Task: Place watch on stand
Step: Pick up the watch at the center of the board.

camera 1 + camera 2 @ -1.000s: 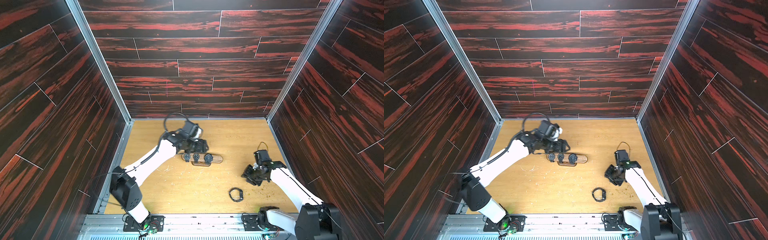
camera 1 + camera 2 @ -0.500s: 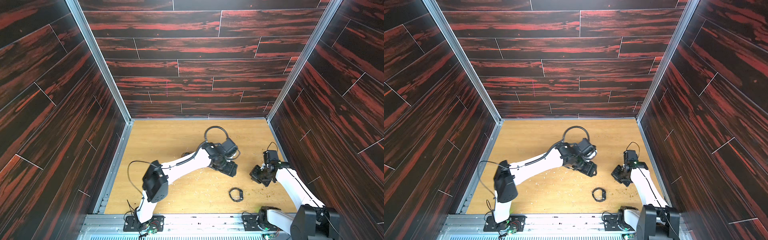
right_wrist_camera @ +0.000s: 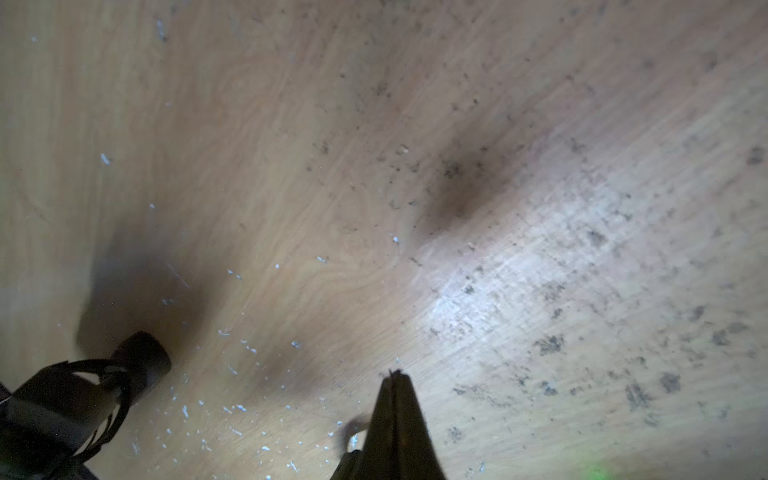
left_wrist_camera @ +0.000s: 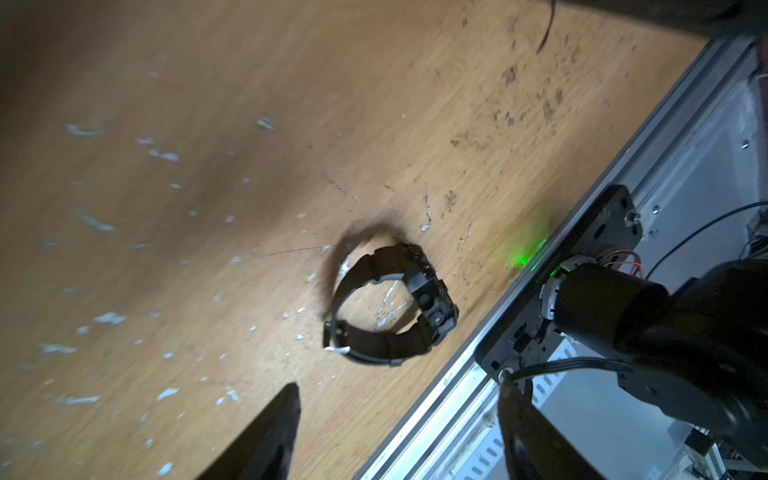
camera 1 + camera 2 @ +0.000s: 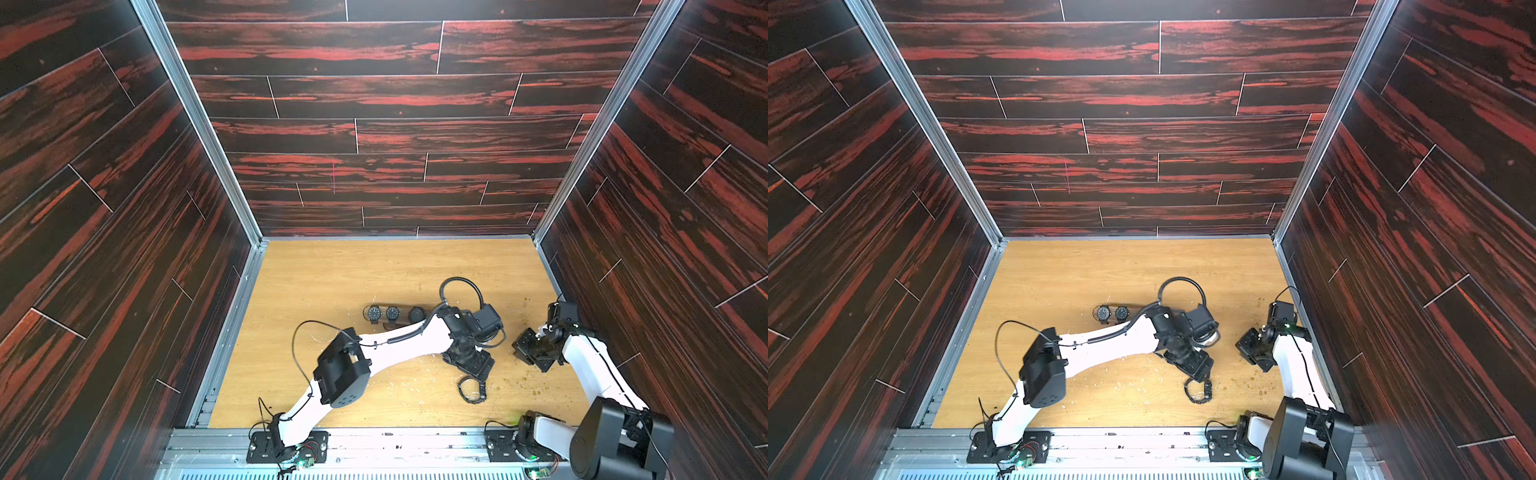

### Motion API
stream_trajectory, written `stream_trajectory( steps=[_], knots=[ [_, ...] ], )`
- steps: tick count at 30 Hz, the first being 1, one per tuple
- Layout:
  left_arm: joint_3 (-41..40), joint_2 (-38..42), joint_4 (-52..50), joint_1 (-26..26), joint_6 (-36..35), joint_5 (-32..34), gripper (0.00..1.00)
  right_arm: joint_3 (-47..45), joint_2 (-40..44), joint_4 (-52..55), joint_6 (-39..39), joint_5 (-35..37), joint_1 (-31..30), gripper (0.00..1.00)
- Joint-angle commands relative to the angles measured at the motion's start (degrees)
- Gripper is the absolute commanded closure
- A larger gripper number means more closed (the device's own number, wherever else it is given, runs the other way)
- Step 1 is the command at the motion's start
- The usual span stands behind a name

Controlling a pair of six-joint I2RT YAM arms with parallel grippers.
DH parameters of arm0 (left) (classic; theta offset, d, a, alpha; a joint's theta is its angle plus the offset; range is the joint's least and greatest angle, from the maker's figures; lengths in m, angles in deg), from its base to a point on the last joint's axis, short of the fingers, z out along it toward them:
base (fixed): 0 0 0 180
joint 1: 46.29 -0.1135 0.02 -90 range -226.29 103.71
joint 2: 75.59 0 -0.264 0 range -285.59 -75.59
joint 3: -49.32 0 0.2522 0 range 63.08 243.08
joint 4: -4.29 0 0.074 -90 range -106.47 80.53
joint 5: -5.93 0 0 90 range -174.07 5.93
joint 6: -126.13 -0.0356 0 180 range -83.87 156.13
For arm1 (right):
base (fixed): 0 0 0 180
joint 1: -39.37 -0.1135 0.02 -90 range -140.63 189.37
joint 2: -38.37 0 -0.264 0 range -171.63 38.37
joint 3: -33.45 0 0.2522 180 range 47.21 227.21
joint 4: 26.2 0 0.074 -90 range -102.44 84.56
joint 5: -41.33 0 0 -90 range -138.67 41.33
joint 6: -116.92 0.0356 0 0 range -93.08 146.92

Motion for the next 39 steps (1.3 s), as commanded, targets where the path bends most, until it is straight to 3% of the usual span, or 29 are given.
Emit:
stream_trajectory(
  steps=[1, 13, 23, 29, 32, 39],
  knots=[
    [3.0, -1.6, -1.5, 0.8, 1.4, -0.5, 0.23, 0.9, -0.3, -0.3, -1.5, -2.5, 0.3, 0.90],
    [9.5, -9.0, -5.6, 3.1, 2.4, -1.6, 0.25, -0.9, 0.4, -1.7, -1.0, -3.9, 0.3, 0.86],
    [10.2, -12.4, -4.9, 3.3, 3.4, -3.0, 0.35, -1.2, 0.8, -1.7, -1.5, -3.8, 0.3, 0.86],
    [11.2, -13.5, -3.8, 3.3, 3.7, -3.8, 0.48, -1.2, 1.7, -1.6, -1.6, -4.0, 0.3, 0.86],
    [11.7, -13.8, -3.9, 3.2, 3.8, -3.8, 0.62, -1.2, 1.8, -1.6, -1.8, -4.4, 0.3, 0.86],
    [10.9, -12.7, -3.9, 2.8, 3.8, -4.9, 0.83, -1.3, 1.8, -2.0, -2.1, -5.0, 0.3, 0.86]
  ],
)
